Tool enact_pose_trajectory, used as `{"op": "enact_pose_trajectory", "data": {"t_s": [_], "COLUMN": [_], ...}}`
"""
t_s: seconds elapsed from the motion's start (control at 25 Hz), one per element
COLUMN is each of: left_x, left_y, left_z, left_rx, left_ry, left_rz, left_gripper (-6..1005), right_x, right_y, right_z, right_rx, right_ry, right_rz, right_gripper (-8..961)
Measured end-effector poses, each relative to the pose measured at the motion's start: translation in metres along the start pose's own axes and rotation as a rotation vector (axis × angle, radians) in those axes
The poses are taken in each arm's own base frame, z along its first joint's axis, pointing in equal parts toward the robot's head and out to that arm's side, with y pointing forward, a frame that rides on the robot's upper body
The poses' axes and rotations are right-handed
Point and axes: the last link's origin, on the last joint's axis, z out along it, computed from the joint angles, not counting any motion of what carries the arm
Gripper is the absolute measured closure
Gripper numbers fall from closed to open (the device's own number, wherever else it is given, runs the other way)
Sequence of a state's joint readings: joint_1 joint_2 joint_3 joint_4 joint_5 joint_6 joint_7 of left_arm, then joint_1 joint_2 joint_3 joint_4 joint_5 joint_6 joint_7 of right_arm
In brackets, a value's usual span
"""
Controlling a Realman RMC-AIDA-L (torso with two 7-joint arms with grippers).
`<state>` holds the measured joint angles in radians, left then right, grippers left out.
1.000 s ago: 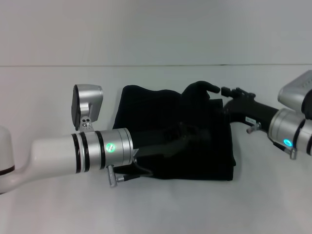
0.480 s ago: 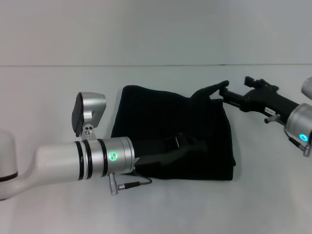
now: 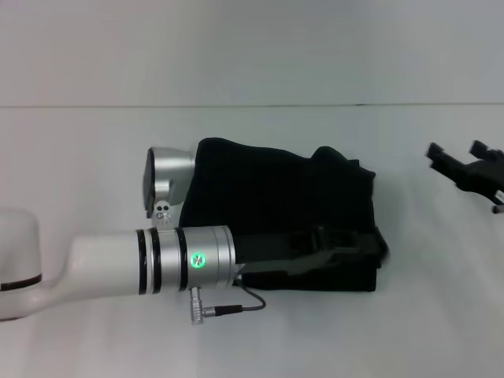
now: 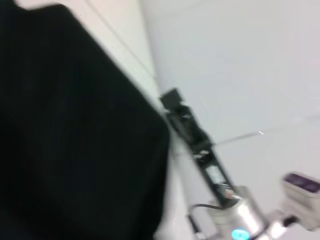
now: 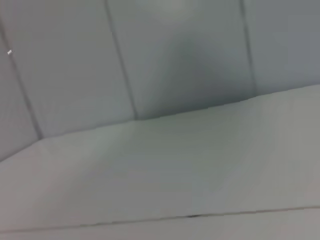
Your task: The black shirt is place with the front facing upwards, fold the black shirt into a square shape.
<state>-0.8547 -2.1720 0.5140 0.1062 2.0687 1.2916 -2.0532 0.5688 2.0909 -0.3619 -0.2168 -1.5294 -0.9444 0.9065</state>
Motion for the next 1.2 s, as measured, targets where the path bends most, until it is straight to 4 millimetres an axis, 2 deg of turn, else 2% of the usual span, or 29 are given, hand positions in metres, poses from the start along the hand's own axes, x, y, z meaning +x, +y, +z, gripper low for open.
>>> {"op": "enact_pose_trajectory", "data": {"t_s": [0.12,0.28,0.36,0.52,0.56,0.6,0.64,0.72,0.84,1.0,1.2], "left_x": [0.0,0.001,0.004,0.017,0.017,0.023,0.024,0.026,0.028,0.024,0.011], "left_y": [0.009,0.019,0.022,0.015,0.015,0.007,0.005,0.001,-0.004,-0.01,-0.019], "left_z": [-0.002,-0.015,-0.029,-0.065,-0.065,-0.087,-0.092,-0.104,-0.121,-0.141,-0.153], "left_rx": [-0.06,-0.141,-0.172,-0.156,-0.156,-0.123,-0.115,-0.088,-0.049,0.037,0.084], "left_ry": [-0.015,-0.023,-0.007,0.08,0.08,0.136,0.144,0.165,0.183,0.131,0.085], "left_rz": [0.027,0.07,0.1,0.145,0.145,0.149,0.15,0.174,0.285,0.532,0.699], "left_gripper": [786,625,545,309,246,182,119,106,86,60,49], "right_x": [0.002,0.001,-0.001,0.0,0.0,0.002,0.003,0.002,-0.009,-0.041,-0.069], "right_y": [-0.003,0.001,0.008,0.033,0.038,0.044,0.046,0.044,0.032,0.01,0.001], "right_z": [-0.007,-0.017,-0.022,-0.03,-0.031,-0.033,-0.035,-0.037,-0.037,-0.028,-0.014], "right_rx": [0.007,-0.043,-0.104,-0.294,-0.329,-0.373,-0.388,-0.402,-0.405,-0.4,-0.345], "right_ry": [-0.018,-0.063,-0.093,-0.095,-0.089,-0.078,-0.07,-0.043,0.031,0.204,0.509], "right_rz": [0.019,0.026,0.019,-0.041,-0.045,-0.037,-0.009,0.084,0.229,0.378,0.539], "right_gripper": [9,9,9,8,8,8,8,8,8,8,8]}}
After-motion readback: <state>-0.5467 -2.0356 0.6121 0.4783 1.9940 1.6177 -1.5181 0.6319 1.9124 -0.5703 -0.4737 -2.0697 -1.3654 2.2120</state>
